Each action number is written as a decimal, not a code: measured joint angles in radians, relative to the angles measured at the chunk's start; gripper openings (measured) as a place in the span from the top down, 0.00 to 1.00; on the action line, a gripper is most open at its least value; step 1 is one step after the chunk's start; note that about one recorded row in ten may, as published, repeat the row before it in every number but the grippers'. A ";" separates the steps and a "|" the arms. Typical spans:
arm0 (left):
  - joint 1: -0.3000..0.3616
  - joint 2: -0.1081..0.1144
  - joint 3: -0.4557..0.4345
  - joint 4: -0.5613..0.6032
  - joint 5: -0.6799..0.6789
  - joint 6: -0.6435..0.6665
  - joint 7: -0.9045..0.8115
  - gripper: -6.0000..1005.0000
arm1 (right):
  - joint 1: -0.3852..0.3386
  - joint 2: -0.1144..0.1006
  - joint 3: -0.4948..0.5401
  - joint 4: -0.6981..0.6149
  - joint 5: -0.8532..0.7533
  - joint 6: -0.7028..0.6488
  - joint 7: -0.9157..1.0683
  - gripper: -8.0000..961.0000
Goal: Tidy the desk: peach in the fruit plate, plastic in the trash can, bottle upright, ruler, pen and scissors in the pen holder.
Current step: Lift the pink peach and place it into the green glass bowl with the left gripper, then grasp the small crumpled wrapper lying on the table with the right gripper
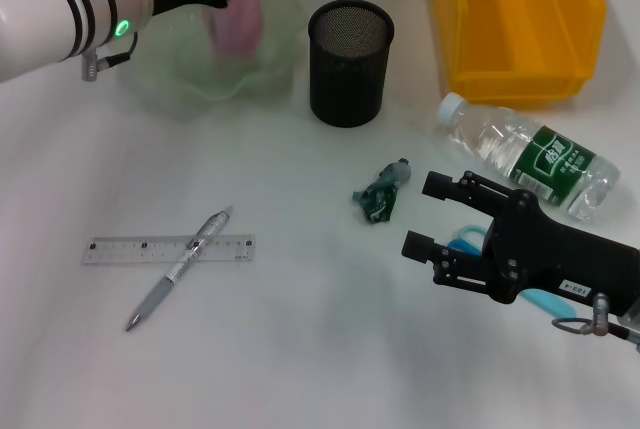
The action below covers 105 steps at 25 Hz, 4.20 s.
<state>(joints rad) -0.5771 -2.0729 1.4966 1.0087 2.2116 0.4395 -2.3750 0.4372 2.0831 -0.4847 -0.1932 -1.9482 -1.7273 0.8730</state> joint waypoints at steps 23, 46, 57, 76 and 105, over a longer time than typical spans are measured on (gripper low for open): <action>0.006 0.011 -0.505 -0.231 -0.742 0.919 0.729 0.33 | -0.027 0.002 -0.005 0.000 0.000 -0.008 0.000 0.14; 0.135 0.010 -0.483 -0.281 -0.553 1.344 1.037 0.33 | -0.118 -0.015 -0.006 -0.145 -0.010 -0.216 0.066 0.14; 0.139 0.007 -0.484 -0.306 -0.552 1.324 1.038 0.33 | -0.117 -0.010 0.000 -0.148 -0.004 -0.217 0.077 0.14; 0.133 0.005 -0.484 -0.307 -0.554 1.301 1.041 0.34 | -0.109 -0.008 0.002 -0.147 -0.003 -0.209 0.078 0.14; 0.135 0.007 -0.484 -0.306 -0.554 1.289 1.040 0.33 | -0.052 -0.005 0.128 -0.836 -0.010 -0.271 0.878 0.14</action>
<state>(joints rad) -0.4420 -2.0662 1.0123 0.7025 1.6580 1.7285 -1.3345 0.3857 2.0776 -0.3569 -1.0292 -1.9586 -1.9983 1.7513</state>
